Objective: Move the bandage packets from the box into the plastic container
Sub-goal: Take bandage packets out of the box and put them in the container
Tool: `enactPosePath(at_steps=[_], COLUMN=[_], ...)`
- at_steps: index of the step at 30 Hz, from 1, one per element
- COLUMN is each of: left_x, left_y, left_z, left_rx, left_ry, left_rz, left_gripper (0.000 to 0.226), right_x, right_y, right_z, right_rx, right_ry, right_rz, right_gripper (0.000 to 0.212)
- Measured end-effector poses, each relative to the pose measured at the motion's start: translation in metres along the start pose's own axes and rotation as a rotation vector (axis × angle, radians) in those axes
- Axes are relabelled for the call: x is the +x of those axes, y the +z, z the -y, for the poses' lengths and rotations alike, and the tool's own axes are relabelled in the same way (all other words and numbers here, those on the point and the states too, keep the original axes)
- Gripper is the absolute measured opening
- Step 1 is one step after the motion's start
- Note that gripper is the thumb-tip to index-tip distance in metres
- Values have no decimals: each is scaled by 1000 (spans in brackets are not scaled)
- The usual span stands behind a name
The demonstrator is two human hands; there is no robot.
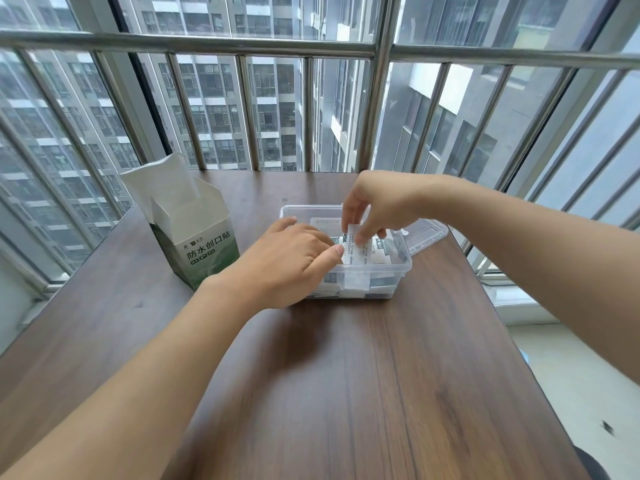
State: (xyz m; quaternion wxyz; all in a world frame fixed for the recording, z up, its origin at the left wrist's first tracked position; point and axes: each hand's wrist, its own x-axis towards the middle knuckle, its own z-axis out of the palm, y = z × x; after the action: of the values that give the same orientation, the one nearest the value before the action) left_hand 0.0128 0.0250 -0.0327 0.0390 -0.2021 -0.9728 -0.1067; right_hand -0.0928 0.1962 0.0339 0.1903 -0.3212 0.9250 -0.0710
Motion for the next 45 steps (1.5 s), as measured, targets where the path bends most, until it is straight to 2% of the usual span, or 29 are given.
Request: enactPosePath(at_steps=[8, 13, 17, 21, 27, 32, 38, 45], left_x=[0, -1, 0, 0, 4, 5, 5, 5], left_y=[0, -1, 2, 3, 4, 7, 7, 7], left_z=[-1, -1, 1, 1, -5, -2, -2, -2], left_rx=[-21, -33, -61, -36, 59, 71, 66, 66], left_ry=[-13, -15, -11, 29, 31, 25, 31, 28], left_rz=[18, 17, -5, -49, 64, 53, 36, 36], left_gripper=[70, 69, 69, 74, 68, 74, 81, 83], right_x=[-1, 3, 0, 1, 6, 0, -12, -18], right_y=[-8, -15, -40, -37, -13, -2, 3, 4], right_z=[-7, -17, -27, -24, -10, 6, 2, -1], right_rx=[165, 265, 336, 159, -93, -327, -367, -348], right_ry=[34, 69, 85, 113, 73, 2, 5, -1], right_rz=[33, 138, 89, 137, 86, 32, -24, -35], right_gripper=[6, 8, 11, 9, 9, 27, 42, 45])
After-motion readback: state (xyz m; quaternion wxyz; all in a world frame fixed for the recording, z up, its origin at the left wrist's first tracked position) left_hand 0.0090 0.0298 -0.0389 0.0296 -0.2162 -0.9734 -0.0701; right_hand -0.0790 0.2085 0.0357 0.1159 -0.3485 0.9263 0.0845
